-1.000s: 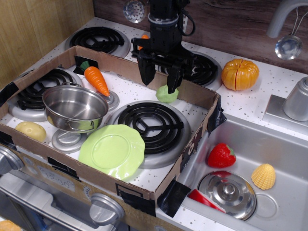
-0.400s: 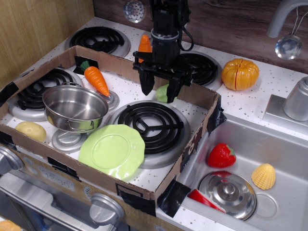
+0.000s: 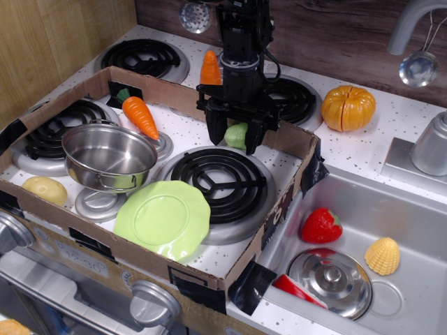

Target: Put broccoli in pot

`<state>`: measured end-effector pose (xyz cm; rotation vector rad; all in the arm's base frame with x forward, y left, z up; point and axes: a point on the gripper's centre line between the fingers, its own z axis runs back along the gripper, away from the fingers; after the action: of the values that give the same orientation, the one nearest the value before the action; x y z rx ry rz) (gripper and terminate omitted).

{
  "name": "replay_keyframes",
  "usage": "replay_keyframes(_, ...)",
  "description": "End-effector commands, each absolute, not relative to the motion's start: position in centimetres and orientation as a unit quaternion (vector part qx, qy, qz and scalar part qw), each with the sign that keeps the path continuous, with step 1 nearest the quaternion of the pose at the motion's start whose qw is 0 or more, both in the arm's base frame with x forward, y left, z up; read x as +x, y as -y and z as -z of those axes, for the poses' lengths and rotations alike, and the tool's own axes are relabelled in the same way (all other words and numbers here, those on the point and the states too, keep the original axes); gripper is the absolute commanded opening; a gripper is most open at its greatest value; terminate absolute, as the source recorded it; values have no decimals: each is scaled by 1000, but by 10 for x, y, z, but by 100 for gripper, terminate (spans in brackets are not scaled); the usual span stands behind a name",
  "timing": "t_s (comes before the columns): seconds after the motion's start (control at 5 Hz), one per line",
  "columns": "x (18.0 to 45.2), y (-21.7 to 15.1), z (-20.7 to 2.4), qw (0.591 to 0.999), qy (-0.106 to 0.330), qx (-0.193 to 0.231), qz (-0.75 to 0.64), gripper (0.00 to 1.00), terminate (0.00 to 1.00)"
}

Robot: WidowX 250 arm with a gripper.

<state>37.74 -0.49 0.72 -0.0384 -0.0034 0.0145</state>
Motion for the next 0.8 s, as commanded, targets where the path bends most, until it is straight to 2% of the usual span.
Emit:
replay_keyframes(0.0,384,1,-38,999,46,-3,-16,0,0)
replay_keyframes(0.2,371,-9,-66,998,59,7,-21,0,0)
replay_keyframes(0.6,345,-31,-101,997,70,30,-30,0,0)
